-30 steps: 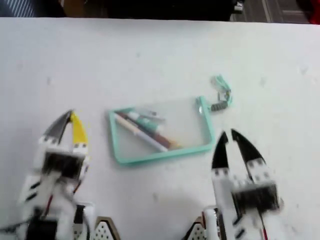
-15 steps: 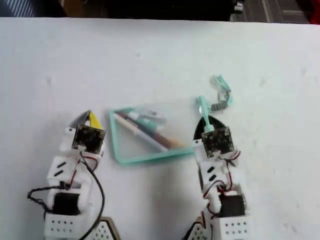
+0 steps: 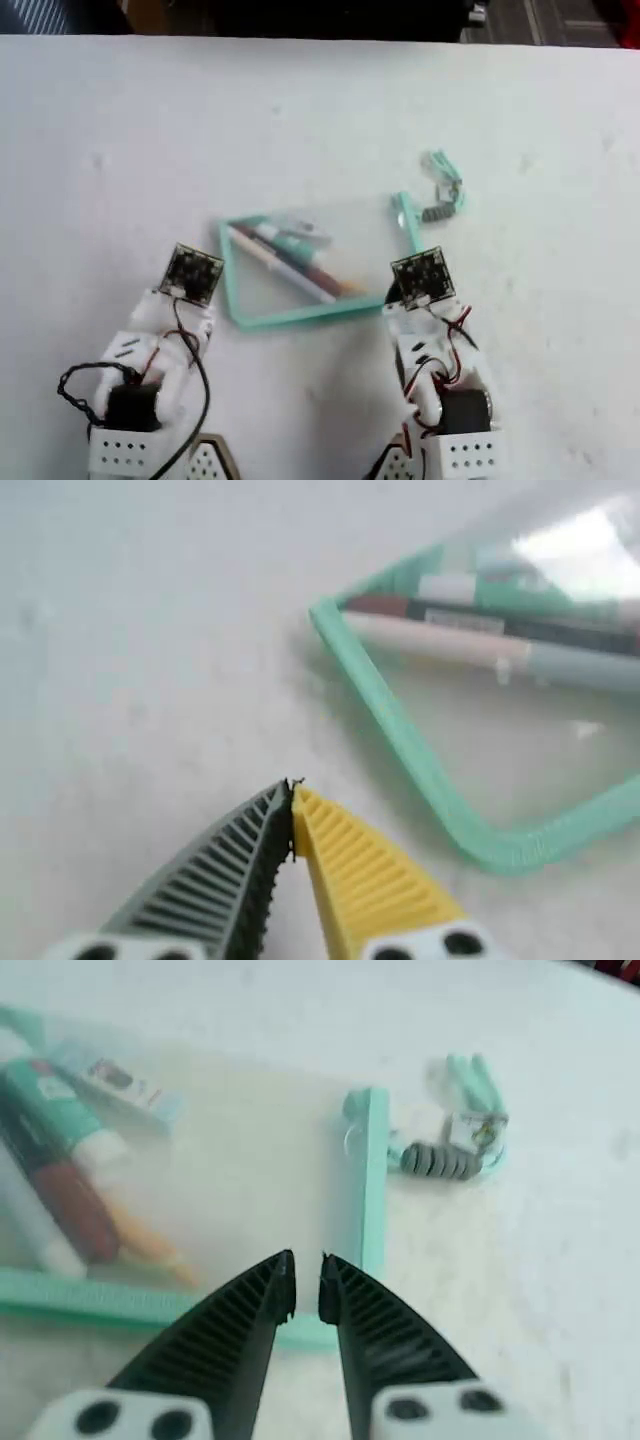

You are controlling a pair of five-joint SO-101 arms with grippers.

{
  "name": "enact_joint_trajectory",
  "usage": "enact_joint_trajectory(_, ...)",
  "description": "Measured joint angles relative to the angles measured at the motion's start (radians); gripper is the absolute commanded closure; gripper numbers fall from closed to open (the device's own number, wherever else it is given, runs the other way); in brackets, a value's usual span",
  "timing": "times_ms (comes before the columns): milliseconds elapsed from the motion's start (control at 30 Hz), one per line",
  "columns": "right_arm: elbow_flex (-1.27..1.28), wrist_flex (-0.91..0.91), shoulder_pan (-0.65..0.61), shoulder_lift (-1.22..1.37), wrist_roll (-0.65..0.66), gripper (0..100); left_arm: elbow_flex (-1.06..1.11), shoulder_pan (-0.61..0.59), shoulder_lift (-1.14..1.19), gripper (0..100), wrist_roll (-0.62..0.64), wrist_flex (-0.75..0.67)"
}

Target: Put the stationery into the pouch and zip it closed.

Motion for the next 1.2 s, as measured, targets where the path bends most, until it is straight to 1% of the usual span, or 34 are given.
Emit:
enact_joint_trajectory(167,0.0,0.255,0.0,0.0,0.0,95.4,0.0,0.0,0.0,98,0.0,0.101)
enact_joint_trajectory(233,0.0,0.29,0.0,-0.002,0.0,95.4,0.0,0.0,0.0,98,0.0,0.153)
enact_joint_trajectory(300,0.0,0.302,0.0,-0.002,0.0,95.4,0.0,0.003,0.0,98,0.003,0.207)
enact_joint_trajectory(467,0.0,0.305,0.0,-0.002,0.0,95.4,0.0,0.014,-0.005,98,0.066,0.216)
enact_joint_trajectory(567,0.0,0.305,0.0,-0.002,0.0,95.4,0.0,0.014,-0.005,98,0.078,0.216)
enact_joint_trajectory(1200,0.0,0.305,0.0,-0.002,0.0,95.4,0.0,0.014,-0.005,98,0.08,0.216)
